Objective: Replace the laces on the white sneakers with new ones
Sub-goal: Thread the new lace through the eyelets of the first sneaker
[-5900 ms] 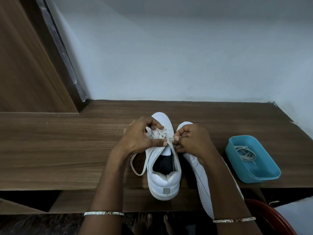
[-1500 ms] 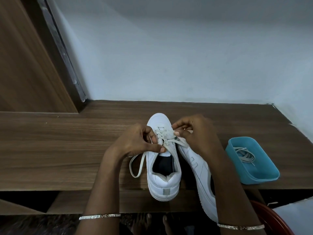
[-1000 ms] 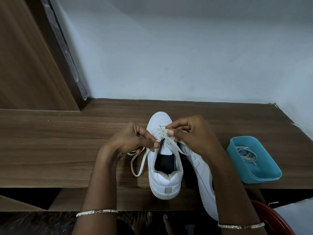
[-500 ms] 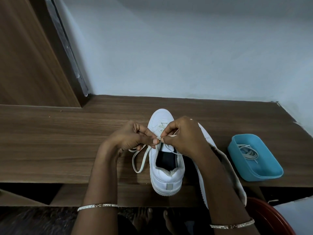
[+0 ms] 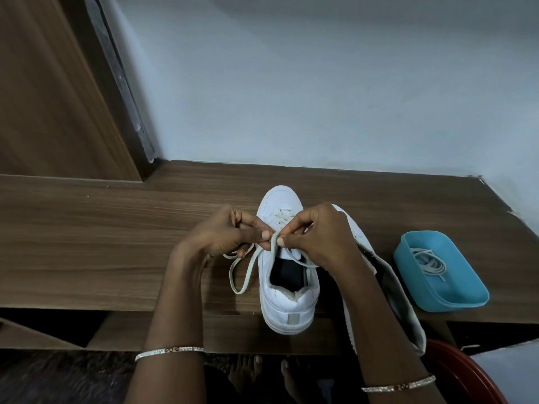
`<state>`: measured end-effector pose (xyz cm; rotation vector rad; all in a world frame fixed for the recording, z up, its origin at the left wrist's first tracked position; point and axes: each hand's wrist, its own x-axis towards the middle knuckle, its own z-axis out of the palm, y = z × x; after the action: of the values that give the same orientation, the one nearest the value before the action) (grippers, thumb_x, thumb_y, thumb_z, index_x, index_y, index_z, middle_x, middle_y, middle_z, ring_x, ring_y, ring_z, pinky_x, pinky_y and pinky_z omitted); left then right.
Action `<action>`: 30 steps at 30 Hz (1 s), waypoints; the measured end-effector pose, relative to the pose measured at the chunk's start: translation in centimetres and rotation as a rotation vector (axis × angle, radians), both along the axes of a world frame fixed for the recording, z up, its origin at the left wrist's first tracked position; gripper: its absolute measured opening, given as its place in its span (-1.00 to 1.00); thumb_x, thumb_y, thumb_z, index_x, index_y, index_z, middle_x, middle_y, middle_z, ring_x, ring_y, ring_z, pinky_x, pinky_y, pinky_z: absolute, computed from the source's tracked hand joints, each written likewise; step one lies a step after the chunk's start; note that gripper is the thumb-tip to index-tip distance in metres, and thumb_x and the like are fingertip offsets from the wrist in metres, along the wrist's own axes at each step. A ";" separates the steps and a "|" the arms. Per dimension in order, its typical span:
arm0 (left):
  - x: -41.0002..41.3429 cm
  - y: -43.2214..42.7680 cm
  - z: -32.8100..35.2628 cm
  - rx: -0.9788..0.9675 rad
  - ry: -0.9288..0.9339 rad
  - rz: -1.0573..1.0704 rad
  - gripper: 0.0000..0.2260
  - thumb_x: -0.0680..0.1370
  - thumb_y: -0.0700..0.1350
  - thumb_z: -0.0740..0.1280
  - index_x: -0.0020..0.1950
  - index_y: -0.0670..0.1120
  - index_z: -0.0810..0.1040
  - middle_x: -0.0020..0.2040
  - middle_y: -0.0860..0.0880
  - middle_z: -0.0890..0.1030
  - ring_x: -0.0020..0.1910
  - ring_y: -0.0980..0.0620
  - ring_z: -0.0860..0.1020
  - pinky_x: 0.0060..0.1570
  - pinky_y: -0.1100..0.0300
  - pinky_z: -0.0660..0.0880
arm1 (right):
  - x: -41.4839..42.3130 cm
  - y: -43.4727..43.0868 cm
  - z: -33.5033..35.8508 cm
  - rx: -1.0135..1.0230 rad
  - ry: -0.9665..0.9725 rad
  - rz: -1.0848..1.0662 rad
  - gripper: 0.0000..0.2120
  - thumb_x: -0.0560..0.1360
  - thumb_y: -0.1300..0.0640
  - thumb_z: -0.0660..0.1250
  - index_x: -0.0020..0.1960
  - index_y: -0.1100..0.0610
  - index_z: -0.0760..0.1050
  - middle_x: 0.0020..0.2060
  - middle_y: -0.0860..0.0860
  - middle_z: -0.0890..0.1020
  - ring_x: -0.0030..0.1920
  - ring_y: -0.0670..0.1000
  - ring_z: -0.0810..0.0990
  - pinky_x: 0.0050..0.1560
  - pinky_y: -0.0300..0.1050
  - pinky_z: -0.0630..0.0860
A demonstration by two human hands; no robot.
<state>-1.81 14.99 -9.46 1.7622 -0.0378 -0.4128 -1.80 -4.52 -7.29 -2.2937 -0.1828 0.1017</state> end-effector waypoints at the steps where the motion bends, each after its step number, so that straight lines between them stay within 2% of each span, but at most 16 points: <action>1: 0.0 0.0 0.0 0.002 -0.013 -0.002 -0.87 0.52 -0.26 0.43 0.03 -0.25 0.69 -0.14 -0.21 0.72 -0.57 0.11 0.37 -0.53 0.33 0.32 | 0.1 -0.1 0.0 0.016 0.002 0.001 -0.86 0.27 0.14 0.62 -0.32 -0.02 0.69 -0.41 -0.10 0.67 -0.39 -0.25 0.56 -0.35 -0.44 0.36; 4: 0.0 -0.1 -0.1 -0.010 -0.035 -0.013 -0.88 0.54 -0.30 0.40 0.04 -0.27 0.68 -0.16 -0.20 0.72 -0.58 0.10 0.38 -0.54 0.33 0.34 | 0.2 -0.3 0.0 0.078 0.034 -0.005 -0.83 0.24 0.19 0.64 -0.27 0.05 0.67 -0.42 -0.07 0.67 -0.43 -0.25 0.56 -0.37 -0.44 0.38; 9: -0.1 0.0 0.0 0.024 -0.054 -0.038 -0.88 0.50 -0.26 0.46 0.02 -0.22 0.70 -0.16 -0.18 0.72 -0.55 0.07 0.39 -0.51 0.31 0.32 | 0.4 -0.3 0.1 0.064 0.031 0.041 -0.76 0.20 0.22 0.67 -0.26 0.08 0.64 -0.40 -0.06 0.69 -0.42 -0.18 0.63 -0.26 -0.21 0.56; 11: -0.1 -0.2 0.1 0.040 -0.074 -0.031 -0.90 0.51 -0.27 0.44 0.00 -0.22 0.70 -0.19 -0.16 0.72 -0.55 0.07 0.38 -0.52 0.31 0.32 | 0.4 -0.3 0.2 0.051 0.017 0.071 -0.73 0.17 0.22 0.68 -0.25 0.08 0.63 -0.40 -0.06 0.69 -0.42 -0.15 0.64 -0.25 -0.19 0.58; 17: 0.0 0.0 0.1 0.031 -0.111 0.034 -0.90 0.56 -0.33 0.34 -0.09 -0.26 0.65 -0.25 -0.16 0.70 -0.52 0.06 0.38 -0.50 0.28 0.29 | 0.6 -0.4 -0.4 0.011 -0.024 0.109 -0.65 0.16 0.16 0.69 -0.16 0.01 0.62 -0.32 -0.13 0.69 -0.29 -0.22 0.63 -0.22 -0.28 0.48; 19: -0.2 0.5 0.3 -0.010 -0.146 0.122 -0.86 0.60 -0.32 0.28 -0.12 -0.23 0.59 -0.28 -0.11 0.68 -0.49 0.09 0.44 -0.52 0.32 0.34 | 0.7 -0.7 -0.5 0.029 -0.013 0.128 -0.62 0.18 0.19 0.68 -0.10 0.00 0.61 -0.28 -0.12 0.69 -0.34 -0.26 0.59 -0.22 -0.24 0.44; 21: -0.3 1.3 0.5 -0.091 -0.181 0.280 -0.81 0.65 -0.26 0.21 -0.14 -0.13 0.50 -0.24 -0.08 0.68 -0.41 0.11 0.54 -0.49 0.32 0.37 | 0.8 -0.9 -0.4 0.040 0.007 0.155 -0.60 0.21 0.21 0.66 -0.04 0.00 0.61 -0.24 -0.09 0.70 -0.41 -0.29 0.53 -0.24 -0.25 0.40; 22: -0.3 1.7 0.5 -0.194 -0.188 0.362 -0.80 0.67 -0.23 0.17 -0.13 -0.09 0.45 -0.18 -0.10 0.70 -0.32 0.08 0.61 -0.44 0.29 0.42 | 0.8 -1.0 -0.4 0.042 0.014 0.169 -0.60 0.23 0.21 0.65 -0.01 0.00 0.60 -0.22 -0.08 0.69 -0.43 -0.30 0.51 -0.25 -0.28 0.39; 24: -0.1 2.1 0.6 -0.503 -0.165 0.473 -0.78 0.70 -0.18 0.10 -0.12 -0.06 0.40 -0.04 -0.20 0.71 -0.08 -0.04 0.69 -0.22 0.16 0.57 | 0.9 -1.0 -0.3 0.049 0.013 0.186 -0.59 0.24 0.20 0.65 0.02 -0.01 0.61 -0.18 -0.07 0.67 -0.43 -0.30 0.49 -0.27 -0.31 0.37; 25: 0.0 2.1 0.7 -0.652 -0.132 0.507 -0.77 0.70 -0.16 0.08 -0.12 -0.07 0.39 -0.05 -0.23 0.71 -0.03 -0.10 0.70 -0.12 0.08 0.62 | 1.0 -1.0 -0.4 0.049 0.005 0.189 -0.59 0.24 0.19 0.65 0.02 -0.02 0.61 -0.16 -0.07 0.66 -0.42 -0.31 0.48 -0.27 -0.31 0.36; 26: 0.2 2.0 0.8 -0.777 -0.098 0.539 -0.76 0.71 -0.15 0.07 -0.13 -0.08 0.40 -0.13 -0.20 0.71 -0.09 -0.11 0.70 -0.09 0.03 0.65 | 1.0 -1.0 -0.5 0.046 -0.005 0.187 -0.59 0.24 0.16 0.65 0.03 -0.03 0.61 -0.13 -0.07 0.64 -0.41 -0.32 0.48 -0.26 -0.30 0.36; 27: 0.3 1.9 0.9 -0.860 -0.071 0.576 -0.74 0.70 -0.15 0.07 -0.15 -0.09 0.40 -0.28 -0.13 0.67 -0.24 -0.06 0.69 -0.13 0.02 0.67 | 1.1 -1.1 -0.6 0.040 -0.013 0.184 -0.58 0.24 0.13 0.66 0.03 -0.04 0.61 -0.11 -0.08 0.63 -0.39 -0.32 0.47 -0.25 -0.29 0.36; 28: 0.4 1.9 0.9 -0.879 -0.058 0.617 -0.74 0.70 -0.14 0.09 -0.17 -0.09 0.40 -0.40 -0.05 0.56 -0.41 0.02 0.58 -0.27 0.08 0.65 | 1.1 -1.2 -0.6 0.034 -0.018 0.186 -0.56 0.22 0.10 0.67 0.04 -0.05 0.61 -0.09 -0.09 0.62 -0.36 -0.33 0.47 -0.23 -0.28 0.37; 29: 0.6 2.0 0.7 -0.810 -0.069 0.650 -0.74 0.69 -0.13 0.12 -0.18 -0.08 0.40 -0.47 0.01 0.42 -0.52 0.09 0.41 -0.45 0.19 0.54 | 1.1 -1.4 -0.5 0.026 -0.019 0.193 -0.54 0.21 0.08 0.68 0.04 -0.07 0.60 -0.07 -0.11 0.61 -0.33 -0.34 0.47 -0.22 -0.29 0.37; 30: 0.5 2.0 0.8 -0.654 -0.110 0.654 -0.75 0.69 -0.10 0.15 -0.18 -0.06 0.43 -0.48 0.05 0.34 -0.54 0.12 0.27 -0.55 0.27 0.34 | 1.1 -1.6 -0.4 0.015 -0.017 0.203 -0.52 0.20 0.05 0.69 0.06 -0.07 0.60 -0.05 -0.12 0.59 -0.30 -0.35 0.47 -0.21 -0.32 0.37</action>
<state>-1.31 16.94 -8.70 1.0626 0.2893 0.1692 -0.66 -6.11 -7.67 -2.2561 -0.4240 0.1846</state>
